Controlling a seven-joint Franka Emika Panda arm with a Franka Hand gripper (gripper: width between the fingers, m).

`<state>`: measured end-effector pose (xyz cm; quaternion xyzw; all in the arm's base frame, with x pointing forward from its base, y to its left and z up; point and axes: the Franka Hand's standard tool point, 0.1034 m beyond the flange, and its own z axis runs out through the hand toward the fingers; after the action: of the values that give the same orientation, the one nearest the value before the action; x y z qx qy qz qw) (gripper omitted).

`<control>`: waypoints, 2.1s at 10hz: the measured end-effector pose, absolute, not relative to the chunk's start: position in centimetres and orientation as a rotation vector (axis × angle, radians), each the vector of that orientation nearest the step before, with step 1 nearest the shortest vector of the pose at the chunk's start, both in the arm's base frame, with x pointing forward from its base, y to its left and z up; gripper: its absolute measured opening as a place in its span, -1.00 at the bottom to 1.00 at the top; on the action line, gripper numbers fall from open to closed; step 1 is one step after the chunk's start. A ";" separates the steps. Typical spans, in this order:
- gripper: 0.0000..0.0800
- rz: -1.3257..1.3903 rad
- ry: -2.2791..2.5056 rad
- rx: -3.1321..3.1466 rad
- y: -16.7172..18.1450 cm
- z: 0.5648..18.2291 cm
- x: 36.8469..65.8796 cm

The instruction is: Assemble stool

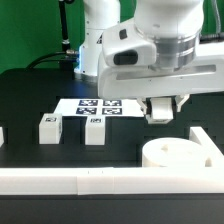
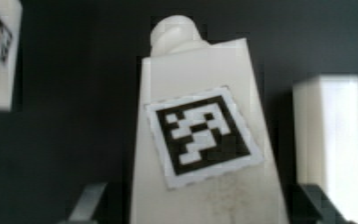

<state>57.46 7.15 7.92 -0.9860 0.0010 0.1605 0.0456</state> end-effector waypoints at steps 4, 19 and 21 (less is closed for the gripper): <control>-0.19 -0.170 0.029 -3.047 6.8 11.1 58.6; -0.18 -0.845 -0.124 -2.922 10.9 11.4 62.7; -0.18 -0.842 -0.124 -2.923 10.9 11.3 62.7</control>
Offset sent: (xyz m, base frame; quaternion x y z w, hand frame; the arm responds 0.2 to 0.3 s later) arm 0.0000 0.0000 0.0000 0.0000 0.2667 0.0000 0.9638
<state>62.68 10.89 11.28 -0.9589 -0.0406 -0.2764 0.0487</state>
